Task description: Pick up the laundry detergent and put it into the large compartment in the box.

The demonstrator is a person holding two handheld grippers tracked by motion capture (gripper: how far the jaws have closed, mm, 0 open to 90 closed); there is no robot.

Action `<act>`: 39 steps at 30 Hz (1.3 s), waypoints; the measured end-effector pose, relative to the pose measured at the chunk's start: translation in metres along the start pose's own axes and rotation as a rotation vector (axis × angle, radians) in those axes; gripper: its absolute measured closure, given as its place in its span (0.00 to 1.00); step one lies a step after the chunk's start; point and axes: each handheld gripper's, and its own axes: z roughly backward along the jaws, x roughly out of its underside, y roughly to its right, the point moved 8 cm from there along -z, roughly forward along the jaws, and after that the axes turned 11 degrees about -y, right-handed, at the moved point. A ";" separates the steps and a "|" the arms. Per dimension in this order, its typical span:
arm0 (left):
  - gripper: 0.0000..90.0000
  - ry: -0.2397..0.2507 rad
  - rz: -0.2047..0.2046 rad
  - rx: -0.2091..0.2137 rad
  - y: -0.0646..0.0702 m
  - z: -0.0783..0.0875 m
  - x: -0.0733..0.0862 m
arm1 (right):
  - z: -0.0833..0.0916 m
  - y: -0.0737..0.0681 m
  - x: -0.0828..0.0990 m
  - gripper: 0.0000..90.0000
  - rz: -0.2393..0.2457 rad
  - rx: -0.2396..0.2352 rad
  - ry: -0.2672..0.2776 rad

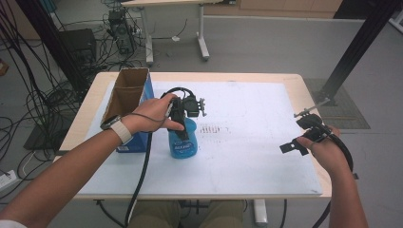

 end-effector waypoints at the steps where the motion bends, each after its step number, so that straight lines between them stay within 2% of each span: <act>1: 0.42 0.000 0.000 -0.001 0.000 0.000 0.000 | 0.000 0.000 0.000 0.10 -0.003 -0.001 -0.001; 39: 0.42 0.001 0.010 0.004 -0.001 0.000 0.000 | 0.000 0.001 0.004 0.10 -0.008 0.001 0.005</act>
